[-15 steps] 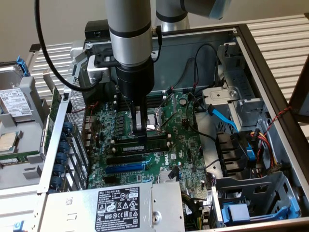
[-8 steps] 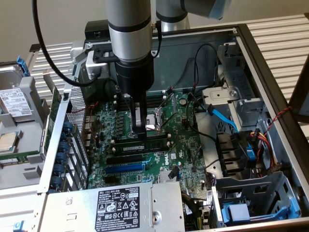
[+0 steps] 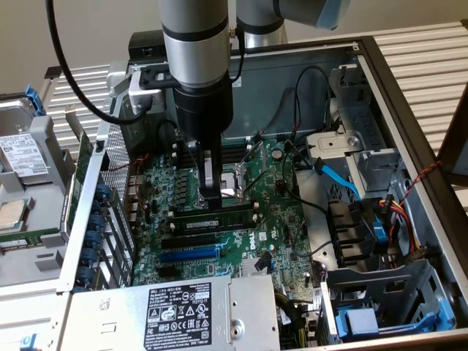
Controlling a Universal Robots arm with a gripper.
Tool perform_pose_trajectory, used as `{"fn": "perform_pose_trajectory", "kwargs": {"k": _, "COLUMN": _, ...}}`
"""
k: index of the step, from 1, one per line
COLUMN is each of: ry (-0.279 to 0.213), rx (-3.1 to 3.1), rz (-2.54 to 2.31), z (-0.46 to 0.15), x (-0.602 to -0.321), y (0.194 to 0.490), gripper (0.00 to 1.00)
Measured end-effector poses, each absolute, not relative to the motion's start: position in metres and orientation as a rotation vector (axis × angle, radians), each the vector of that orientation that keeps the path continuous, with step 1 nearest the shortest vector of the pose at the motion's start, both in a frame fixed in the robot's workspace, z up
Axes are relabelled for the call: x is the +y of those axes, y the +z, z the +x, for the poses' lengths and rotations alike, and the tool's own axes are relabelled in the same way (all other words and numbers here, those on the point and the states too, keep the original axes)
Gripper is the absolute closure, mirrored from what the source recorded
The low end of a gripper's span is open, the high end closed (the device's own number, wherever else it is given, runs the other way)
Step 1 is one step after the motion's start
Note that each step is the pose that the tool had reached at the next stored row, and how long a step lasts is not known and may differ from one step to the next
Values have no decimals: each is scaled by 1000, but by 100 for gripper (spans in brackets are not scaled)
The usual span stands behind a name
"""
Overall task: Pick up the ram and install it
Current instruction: 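Press down the ram until it locks into place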
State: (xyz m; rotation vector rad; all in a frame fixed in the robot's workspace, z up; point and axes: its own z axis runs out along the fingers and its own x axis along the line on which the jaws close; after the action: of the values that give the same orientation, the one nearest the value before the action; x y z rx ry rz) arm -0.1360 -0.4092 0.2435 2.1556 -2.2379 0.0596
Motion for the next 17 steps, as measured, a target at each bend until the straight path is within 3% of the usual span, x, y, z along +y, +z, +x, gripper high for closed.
{"fn": "perform_pose_trajectory", "kwargs": {"k": 17, "ry": 38, "rx": -2409, "rz": 1977, "z": -136, "x": -409, "y": 248, "gripper": 89}}
